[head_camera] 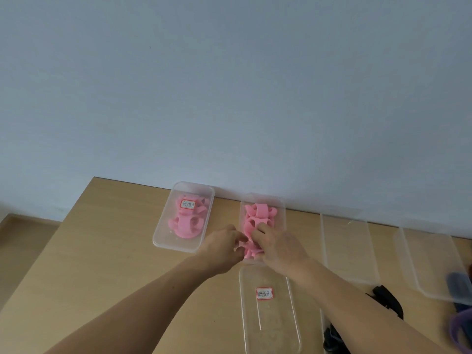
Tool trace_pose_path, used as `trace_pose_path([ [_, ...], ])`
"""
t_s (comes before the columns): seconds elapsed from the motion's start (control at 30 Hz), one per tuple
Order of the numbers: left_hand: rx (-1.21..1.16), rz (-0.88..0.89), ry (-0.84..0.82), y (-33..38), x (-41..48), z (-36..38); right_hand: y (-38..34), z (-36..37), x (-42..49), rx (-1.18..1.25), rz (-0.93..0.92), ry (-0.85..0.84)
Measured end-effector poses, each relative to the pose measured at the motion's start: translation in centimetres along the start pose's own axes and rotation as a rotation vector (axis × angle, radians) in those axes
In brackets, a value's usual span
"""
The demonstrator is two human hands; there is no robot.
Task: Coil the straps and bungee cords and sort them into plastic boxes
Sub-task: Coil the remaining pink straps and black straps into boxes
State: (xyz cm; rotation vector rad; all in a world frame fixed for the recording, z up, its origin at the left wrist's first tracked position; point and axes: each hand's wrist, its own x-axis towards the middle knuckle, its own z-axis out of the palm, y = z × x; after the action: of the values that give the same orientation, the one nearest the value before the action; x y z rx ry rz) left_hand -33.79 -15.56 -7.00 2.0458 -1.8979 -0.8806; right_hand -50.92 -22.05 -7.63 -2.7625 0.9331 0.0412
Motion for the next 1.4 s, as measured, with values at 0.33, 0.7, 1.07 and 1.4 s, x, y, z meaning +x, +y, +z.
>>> trace_pose_path([
  [0.33, -0.004, -0.038, 0.03, 0.1, 0.1, 0.9, 0.5, -1.1, -1.6, 0.24, 0.073, -0.032],
  [0.7, -0.061, -0.027, 0.013, 0.5, -0.5, 0.9, -0.2, -0.3, -1.0, 0.075, 0.121, -0.025],
  [1.07, 0.379, 0.281, 0.306, 2.4, -1.5, 0.6, -0.1, -2.2, -1.7, 0.488, 0.331, -0.035],
  [1.4, 0.358, 0.311, 0.298, 2.2, -1.9, 0.8, 1.2, -1.7, -3.8, 0.356, 0.278, 0.199],
])
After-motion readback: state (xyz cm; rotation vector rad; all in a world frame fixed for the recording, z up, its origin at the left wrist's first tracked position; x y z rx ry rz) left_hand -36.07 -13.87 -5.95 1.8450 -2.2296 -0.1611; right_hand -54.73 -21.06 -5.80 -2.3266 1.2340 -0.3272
